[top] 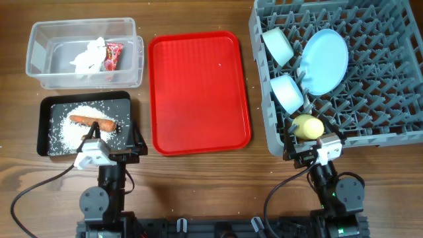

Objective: Sort waste into correct bins and load items into the dishwasher rack

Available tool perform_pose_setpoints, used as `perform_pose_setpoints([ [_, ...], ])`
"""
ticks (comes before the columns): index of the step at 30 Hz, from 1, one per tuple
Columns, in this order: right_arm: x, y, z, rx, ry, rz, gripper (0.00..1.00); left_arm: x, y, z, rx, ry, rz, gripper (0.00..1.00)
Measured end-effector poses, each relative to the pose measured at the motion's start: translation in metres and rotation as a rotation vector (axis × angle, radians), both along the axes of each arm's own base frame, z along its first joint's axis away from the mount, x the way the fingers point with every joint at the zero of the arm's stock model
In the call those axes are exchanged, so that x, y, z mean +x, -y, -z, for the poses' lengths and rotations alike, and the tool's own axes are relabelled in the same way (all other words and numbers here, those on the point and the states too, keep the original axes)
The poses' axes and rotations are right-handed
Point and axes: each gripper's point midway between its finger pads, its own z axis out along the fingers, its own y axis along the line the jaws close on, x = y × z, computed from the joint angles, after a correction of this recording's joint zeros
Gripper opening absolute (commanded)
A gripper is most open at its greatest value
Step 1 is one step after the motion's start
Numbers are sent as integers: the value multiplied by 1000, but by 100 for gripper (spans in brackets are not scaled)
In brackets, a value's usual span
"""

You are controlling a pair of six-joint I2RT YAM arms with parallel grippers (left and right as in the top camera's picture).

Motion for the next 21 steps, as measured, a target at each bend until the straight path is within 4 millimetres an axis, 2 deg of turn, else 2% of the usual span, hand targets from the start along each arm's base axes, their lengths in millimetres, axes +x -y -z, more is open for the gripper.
perform_pose_setpoints([
  [4, 0, 0, 0, 0, 0, 0, 100, 2, 0, 11, -1, -31, 0, 100],
  [8, 0, 0, 0, 0, 0, 0, 100, 2, 0, 47, -3, -172, 0, 100],
  [21, 0, 0, 0, 0, 0, 0, 100, 2, 0, 47, -3, -171, 0, 100],
])
